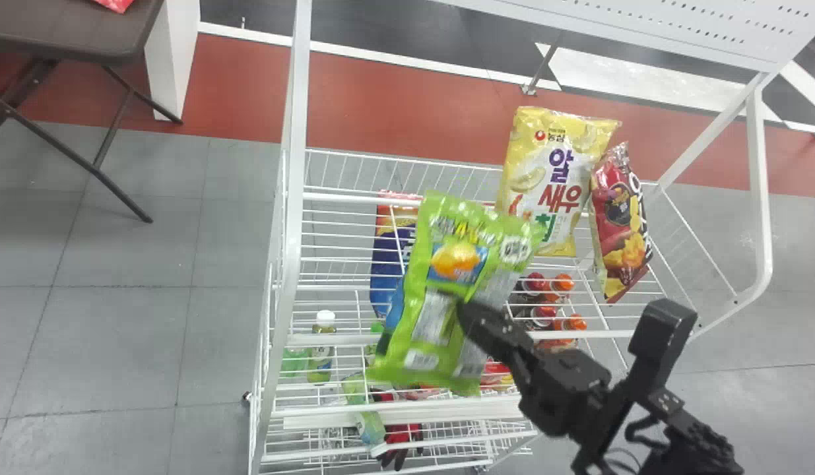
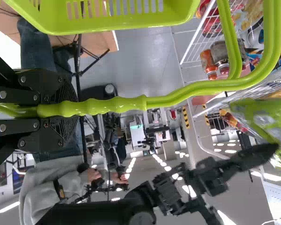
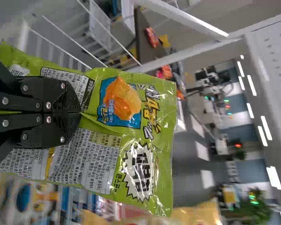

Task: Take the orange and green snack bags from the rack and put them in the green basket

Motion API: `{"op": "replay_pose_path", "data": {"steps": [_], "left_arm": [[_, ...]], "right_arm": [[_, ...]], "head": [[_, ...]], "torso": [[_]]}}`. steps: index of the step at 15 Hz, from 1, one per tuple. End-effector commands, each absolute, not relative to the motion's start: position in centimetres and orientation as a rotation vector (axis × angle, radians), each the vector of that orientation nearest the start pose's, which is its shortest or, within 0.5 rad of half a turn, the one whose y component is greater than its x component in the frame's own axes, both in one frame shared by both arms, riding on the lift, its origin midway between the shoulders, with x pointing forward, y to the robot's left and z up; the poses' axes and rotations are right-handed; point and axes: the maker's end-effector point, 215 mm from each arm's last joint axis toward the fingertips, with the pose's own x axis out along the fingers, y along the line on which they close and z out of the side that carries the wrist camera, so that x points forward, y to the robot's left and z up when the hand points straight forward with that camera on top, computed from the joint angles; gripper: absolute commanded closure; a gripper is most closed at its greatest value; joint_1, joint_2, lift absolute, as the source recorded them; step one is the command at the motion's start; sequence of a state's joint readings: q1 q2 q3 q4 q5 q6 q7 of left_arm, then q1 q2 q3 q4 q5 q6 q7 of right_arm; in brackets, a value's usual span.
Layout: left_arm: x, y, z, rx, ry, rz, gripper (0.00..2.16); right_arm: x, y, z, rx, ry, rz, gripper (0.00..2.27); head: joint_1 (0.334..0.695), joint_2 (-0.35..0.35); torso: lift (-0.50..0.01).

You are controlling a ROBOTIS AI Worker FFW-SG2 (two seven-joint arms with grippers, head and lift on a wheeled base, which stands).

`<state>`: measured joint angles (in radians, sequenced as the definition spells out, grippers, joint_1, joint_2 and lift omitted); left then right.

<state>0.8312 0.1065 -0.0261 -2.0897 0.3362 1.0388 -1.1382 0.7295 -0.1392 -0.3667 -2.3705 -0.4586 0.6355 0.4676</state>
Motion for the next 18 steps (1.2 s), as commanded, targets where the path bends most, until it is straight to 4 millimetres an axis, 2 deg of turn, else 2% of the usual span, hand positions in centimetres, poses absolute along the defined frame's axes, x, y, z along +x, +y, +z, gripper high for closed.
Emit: {"op": "replay_pose_path", "data": {"steps": [1,4,6,9,13,14,17,18], "left_arm": [[7.6,0.8,-46.8,-0.988,1.082,-1.112,2.15],[8.1,0.5,-46.7,-0.981,1.072,-1.119,2.15],[8.4,0.4,-46.9,-0.98,1.075,-1.118,2.15],[8.8,0.3,-47.1,-0.983,1.072,-1.116,2.15],[9.3,0.0,-47.0,-0.982,1.062,-1.122,2.15],[9.4,-0.1,-46.9,-0.981,1.059,-1.125,2.15],[9.3,-0.3,-46.8,-0.977,1.063,-1.131,2.15],[9.2,-0.3,-46.7,-0.979,1.062,-1.134,2.15]], "right_arm": [[31.2,-25.0,-40.0,0.316,0.573,0.375,2.25],[26.3,-21.8,-43.9,0.418,0.781,0.446,2.25],[23.8,-18.6,-46.4,0.443,0.85,0.505,2.25],[20.6,-13.8,-50.0,0.446,0.943,0.58,2.25],[17.2,-9.3,-53.4,0.448,1.028,0.656,2.25],[16.7,-8.3,-54.0,0.442,1.034,0.673,2.25],[17.9,-6.2,-55.4,0.397,0.962,0.698,2.25],[17.8,-5.6,-56.2,0.379,0.969,0.706,2.25]], "head": [[0.695,-0.35],[0.695,-0.35],[0.695,-0.35],[0.695,-0.35],[0.695,-0.35],[0.695,-0.35],[0.695,-0.35],[0.695,-0.35]], "torso": [[0.0],[0.0],[0.0],[0.0],[0.0],[0.0],[0.0],[0.0]]}}
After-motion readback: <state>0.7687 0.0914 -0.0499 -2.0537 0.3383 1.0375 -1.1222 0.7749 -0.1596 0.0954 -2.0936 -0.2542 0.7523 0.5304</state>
